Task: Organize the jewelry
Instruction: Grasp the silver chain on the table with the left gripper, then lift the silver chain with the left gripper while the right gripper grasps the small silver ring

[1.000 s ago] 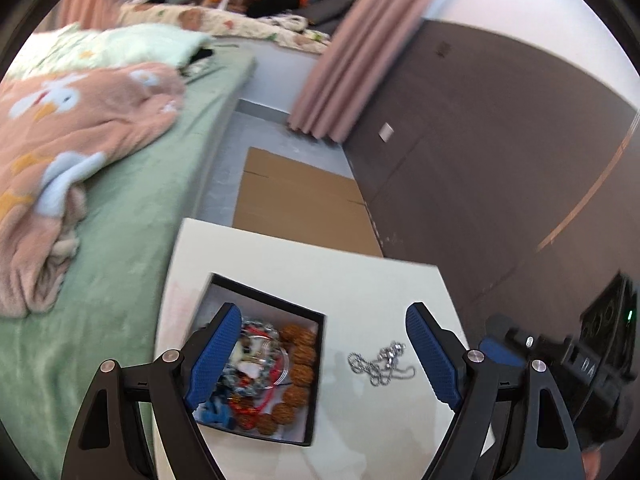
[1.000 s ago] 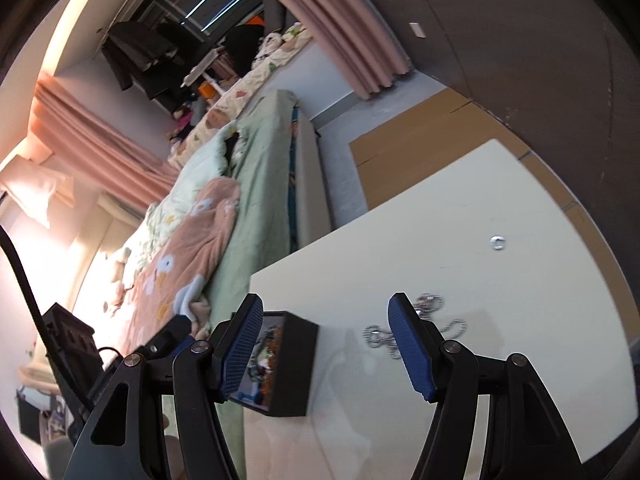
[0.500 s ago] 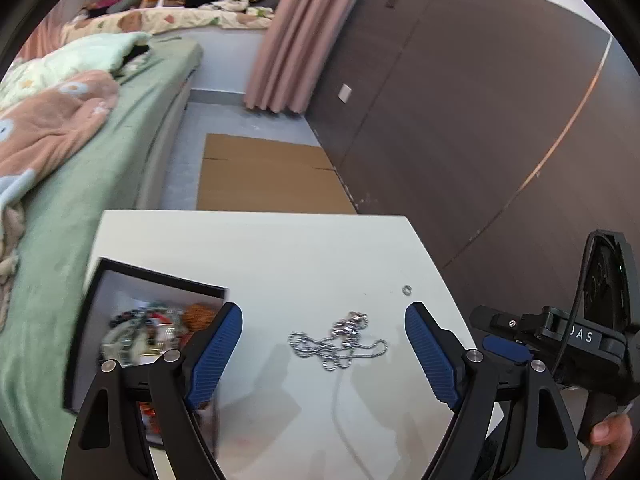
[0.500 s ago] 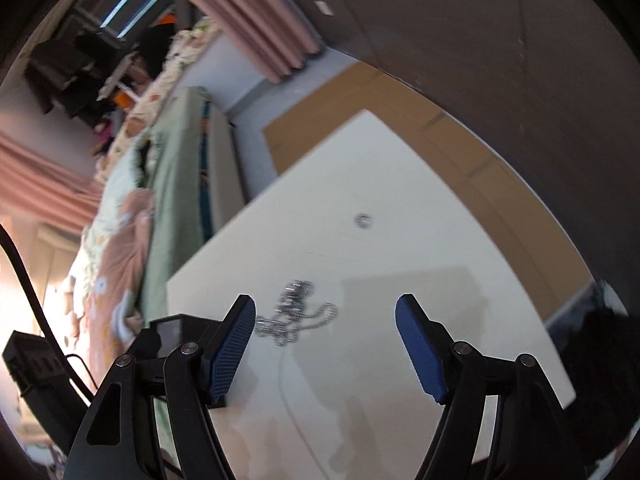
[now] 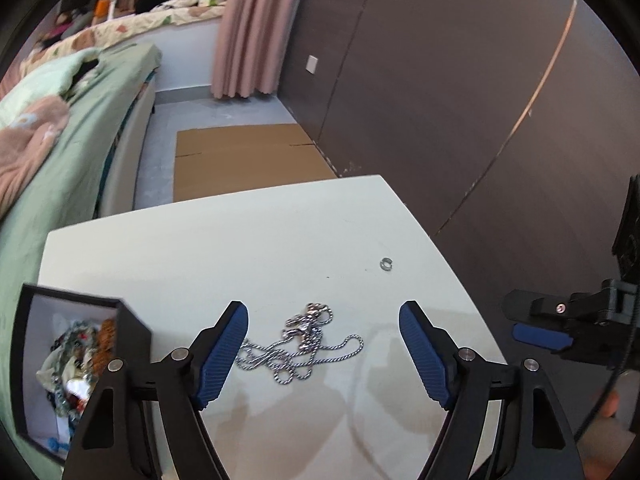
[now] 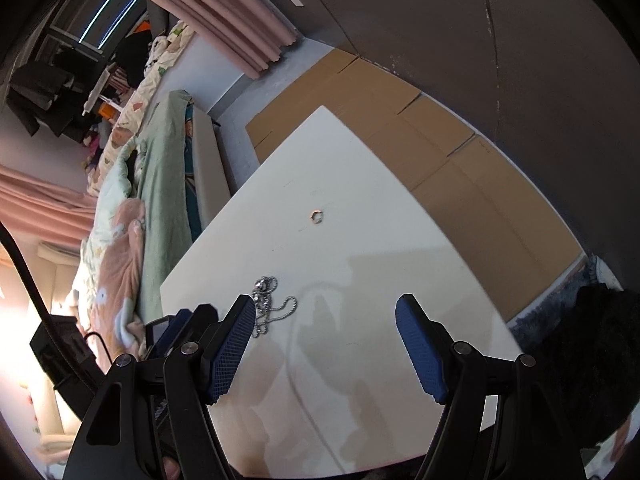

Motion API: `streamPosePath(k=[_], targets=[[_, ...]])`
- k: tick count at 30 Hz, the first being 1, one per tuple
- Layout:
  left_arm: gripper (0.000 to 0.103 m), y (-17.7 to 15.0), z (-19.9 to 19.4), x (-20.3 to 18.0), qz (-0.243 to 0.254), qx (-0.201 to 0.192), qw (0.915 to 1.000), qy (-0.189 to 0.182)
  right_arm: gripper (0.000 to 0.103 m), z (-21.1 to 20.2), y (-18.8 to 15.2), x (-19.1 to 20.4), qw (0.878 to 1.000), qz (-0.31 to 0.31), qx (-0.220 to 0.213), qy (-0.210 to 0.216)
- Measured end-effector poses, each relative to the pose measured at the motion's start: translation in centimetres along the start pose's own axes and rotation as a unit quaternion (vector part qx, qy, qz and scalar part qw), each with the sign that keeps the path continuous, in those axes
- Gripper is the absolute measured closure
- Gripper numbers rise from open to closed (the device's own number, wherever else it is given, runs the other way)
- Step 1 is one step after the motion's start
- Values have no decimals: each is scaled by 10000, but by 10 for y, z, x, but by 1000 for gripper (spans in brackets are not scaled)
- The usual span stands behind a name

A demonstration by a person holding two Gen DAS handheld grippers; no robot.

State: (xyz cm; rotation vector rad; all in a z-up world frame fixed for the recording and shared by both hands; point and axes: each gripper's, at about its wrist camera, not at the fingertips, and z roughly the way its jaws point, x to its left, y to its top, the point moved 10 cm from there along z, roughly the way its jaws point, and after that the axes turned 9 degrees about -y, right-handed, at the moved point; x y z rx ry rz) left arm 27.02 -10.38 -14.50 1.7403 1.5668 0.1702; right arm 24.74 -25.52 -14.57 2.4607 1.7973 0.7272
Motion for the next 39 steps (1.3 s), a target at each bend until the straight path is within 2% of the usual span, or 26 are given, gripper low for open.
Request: streamPosePath(k=[8, 11, 13, 16, 21, 23, 27, 28, 31, 39], targets=[[27, -5, 30, -10, 405, 278, 9988, 34, 30, -7, 5, -17, 9996, 255, 16, 139], [29, -7, 40, -4, 364, 329, 9987, 165, 30, -11, 8, -24, 9994, 321, -64, 105], [37, -9, 47, 4, 272, 388, 9985, 264, 30, -10, 10, -30, 9992, 386, -62, 69], [40, -11, 52, 11, 261, 451, 9980, 367, 30, -5, 10, -38, 9987, 508, 28, 24], [42, -21, 58, 17, 243, 606, 9964, 546, 30, 2, 11, -40, 9987, 489, 98, -51], [47, -22, 58, 17, 334, 570, 9958, 640, 30, 8, 8, -38, 9988, 455, 165, -77], [80, -26, 54, 19, 586, 562, 9918, 991, 30, 15, 8, -31, 9992, 267, 255, -127], [84, -28, 52, 18, 574, 607, 9918, 970, 30, 16, 9, -27, 9994, 209, 259, -127], [89, -31, 44, 15, 441, 605, 9935, 853, 30, 19, 9, -24, 9993, 176, 263, -209], [90, -13, 5, -10, 648, 171, 9943, 834, 30, 28, 10, -18, 9990, 89, 406, -151]])
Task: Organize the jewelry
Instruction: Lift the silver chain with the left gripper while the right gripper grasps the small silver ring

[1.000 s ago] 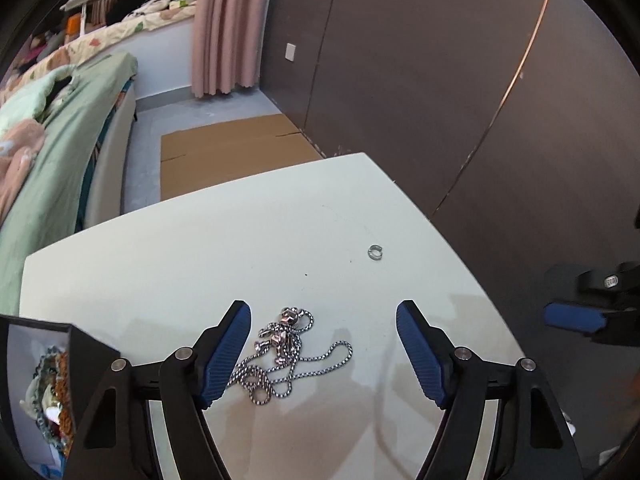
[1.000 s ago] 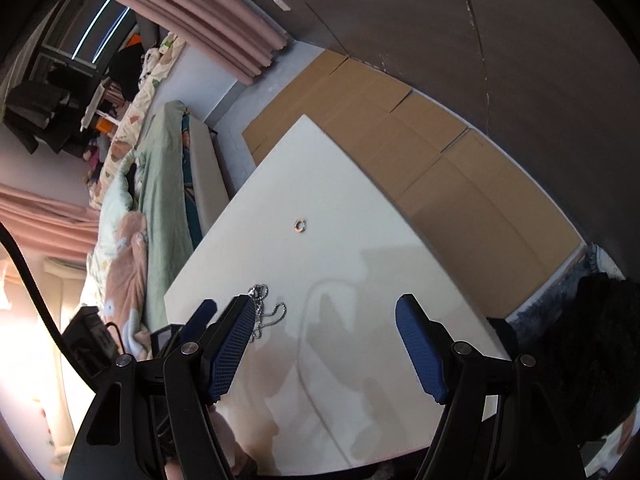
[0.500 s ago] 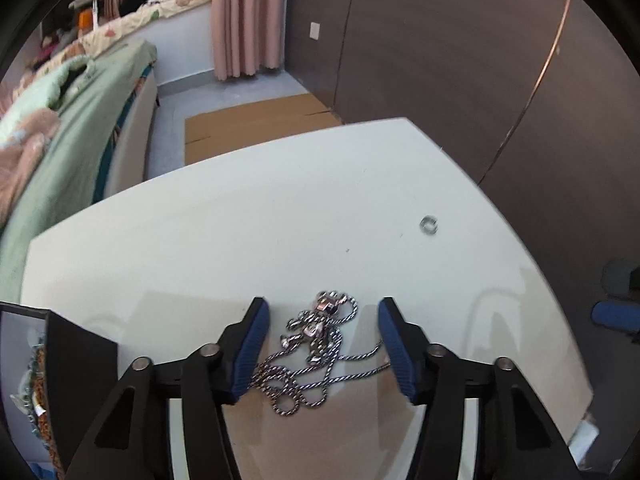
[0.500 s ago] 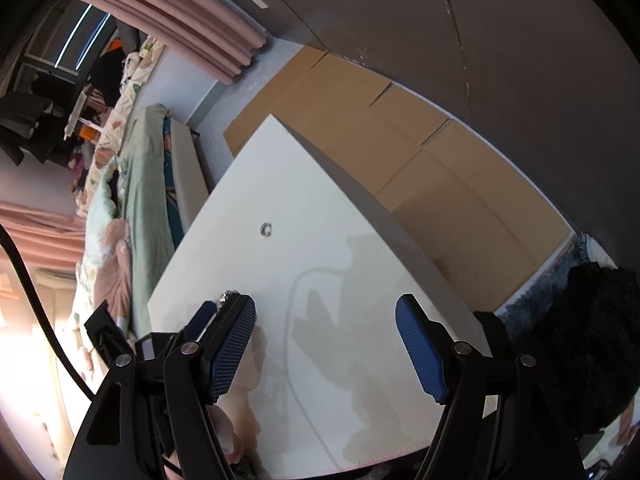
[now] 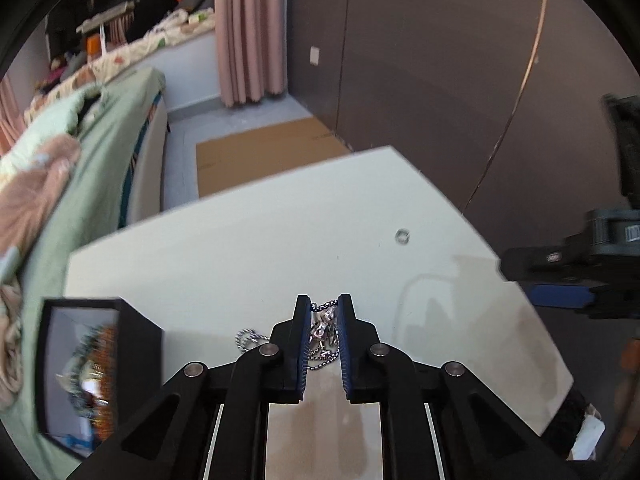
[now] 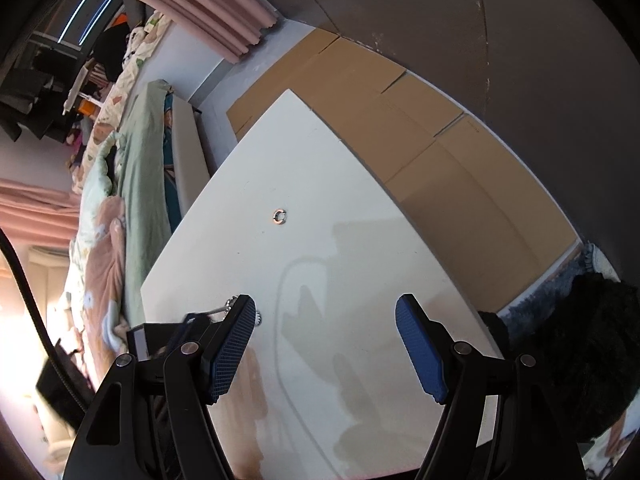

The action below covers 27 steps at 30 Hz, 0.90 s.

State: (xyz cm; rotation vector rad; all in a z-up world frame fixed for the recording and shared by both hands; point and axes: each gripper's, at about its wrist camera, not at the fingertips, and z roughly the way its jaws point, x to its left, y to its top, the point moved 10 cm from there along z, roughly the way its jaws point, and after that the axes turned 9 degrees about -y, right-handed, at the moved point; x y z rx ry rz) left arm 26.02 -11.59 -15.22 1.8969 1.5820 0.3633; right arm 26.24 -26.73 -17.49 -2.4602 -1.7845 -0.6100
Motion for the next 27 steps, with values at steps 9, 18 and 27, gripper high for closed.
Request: streamPosePath(k=[9, 18, 27], targets=[[90, 34, -60, 5, 95, -536, 9984, 130, 30, -3, 6, 5, 9993, -35, 12, 365], [90, 60, -109, 28, 75, -960, 9948, 327, 41, -2, 34, 15, 9960, -151, -469, 747], [90, 79, -148, 46, -9, -1309, 9908, 350, 67, 20, 49, 54, 9871, -1427, -720, 131]])
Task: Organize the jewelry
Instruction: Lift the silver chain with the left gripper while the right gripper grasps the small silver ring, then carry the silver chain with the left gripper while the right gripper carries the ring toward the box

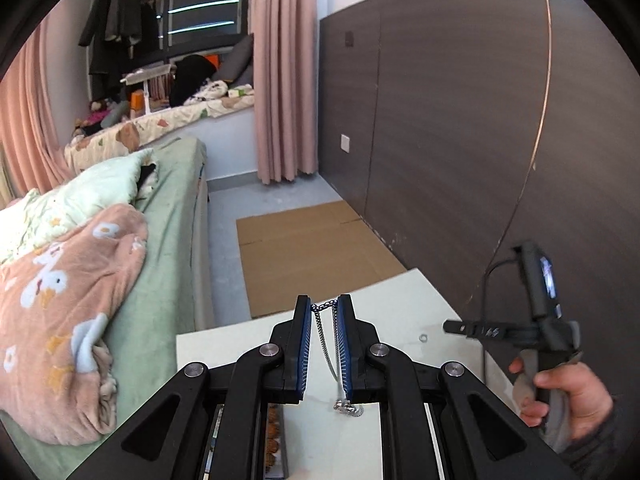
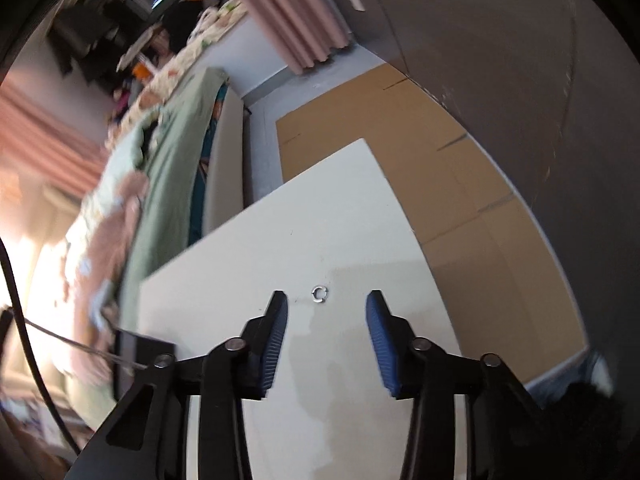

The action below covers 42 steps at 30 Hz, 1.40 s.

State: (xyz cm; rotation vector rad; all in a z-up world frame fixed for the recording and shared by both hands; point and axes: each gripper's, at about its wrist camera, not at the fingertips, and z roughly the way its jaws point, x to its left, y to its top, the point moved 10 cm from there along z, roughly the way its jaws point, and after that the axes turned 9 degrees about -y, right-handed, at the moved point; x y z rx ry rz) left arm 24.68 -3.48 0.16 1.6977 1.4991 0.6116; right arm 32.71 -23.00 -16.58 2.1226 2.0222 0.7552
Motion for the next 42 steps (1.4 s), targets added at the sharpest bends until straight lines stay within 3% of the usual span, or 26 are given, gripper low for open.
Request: streamPosePath(k=[11, 23, 26, 33, 42], targets=[[90, 19, -28, 32, -124, -225, 9996, 120, 77, 34, -5, 27, 9905, -968, 203, -959], [90, 36, -59, 49, -96, -472, 9986, 219, 78, 47, -4, 35, 9742, -1367, 109, -1794], [90, 39, -63, 49, -62, -507, 9984, 233, 89, 44, -3, 31, 9724, -1359, 86, -1893], [90, 54, -73, 44, 14, -657, 9975, 247, 90, 39, -3, 22, 9851, -960, 218, -1409], [90, 97, -113, 39, 209, -1096, 9930, 396, 90, -3, -6, 42, 9961, -786, -63, -395]])
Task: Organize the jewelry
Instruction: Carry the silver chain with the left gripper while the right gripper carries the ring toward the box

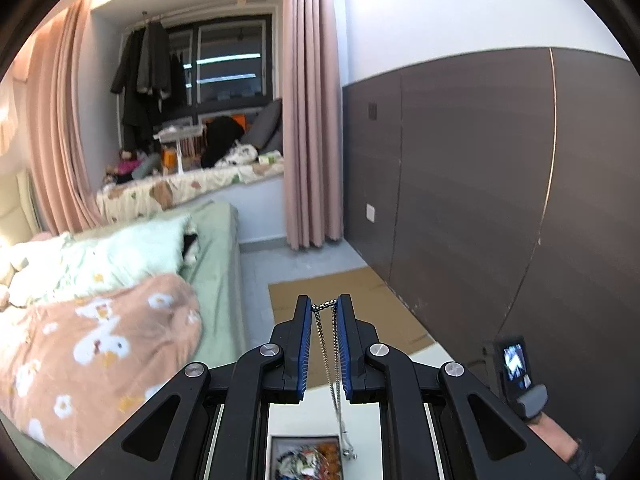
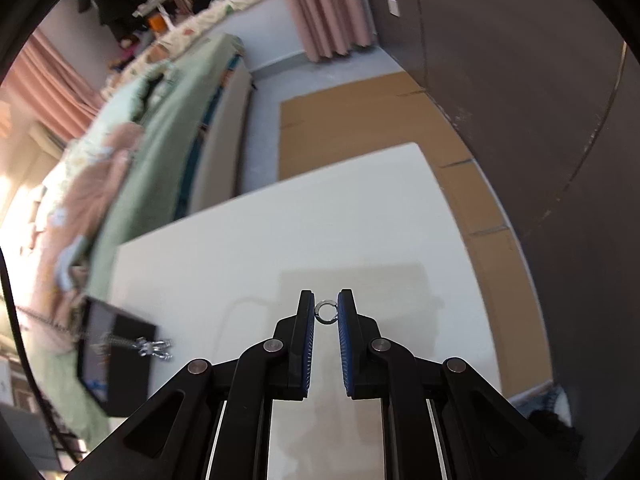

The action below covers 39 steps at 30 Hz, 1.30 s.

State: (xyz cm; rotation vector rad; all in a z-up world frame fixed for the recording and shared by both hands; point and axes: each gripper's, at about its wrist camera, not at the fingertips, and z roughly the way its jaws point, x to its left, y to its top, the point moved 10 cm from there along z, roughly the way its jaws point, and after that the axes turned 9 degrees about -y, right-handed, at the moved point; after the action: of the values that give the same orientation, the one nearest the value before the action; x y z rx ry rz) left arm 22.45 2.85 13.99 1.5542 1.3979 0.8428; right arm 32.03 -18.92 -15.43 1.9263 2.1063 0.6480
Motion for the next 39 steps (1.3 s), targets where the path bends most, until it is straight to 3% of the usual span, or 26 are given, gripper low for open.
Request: streamPosePath(k=[10, 20, 32, 39], targets=[[90, 42, -34, 11, 187, -398, 9986, 285, 90, -47, 1, 42, 9951, -25, -443, 886], [90, 33, -31, 22, 173, -323, 9984, 441, 90, -83, -7, 89, 9816, -172, -747, 1747], [90, 5, -3, 56, -24, -106, 9984, 557, 90, -78, -20, 119, 9813, -476, -614, 1758], [90, -38, 19, 64, -293, 249, 9986, 369, 90, -74, -23, 129, 9795, -527, -543, 1866]])
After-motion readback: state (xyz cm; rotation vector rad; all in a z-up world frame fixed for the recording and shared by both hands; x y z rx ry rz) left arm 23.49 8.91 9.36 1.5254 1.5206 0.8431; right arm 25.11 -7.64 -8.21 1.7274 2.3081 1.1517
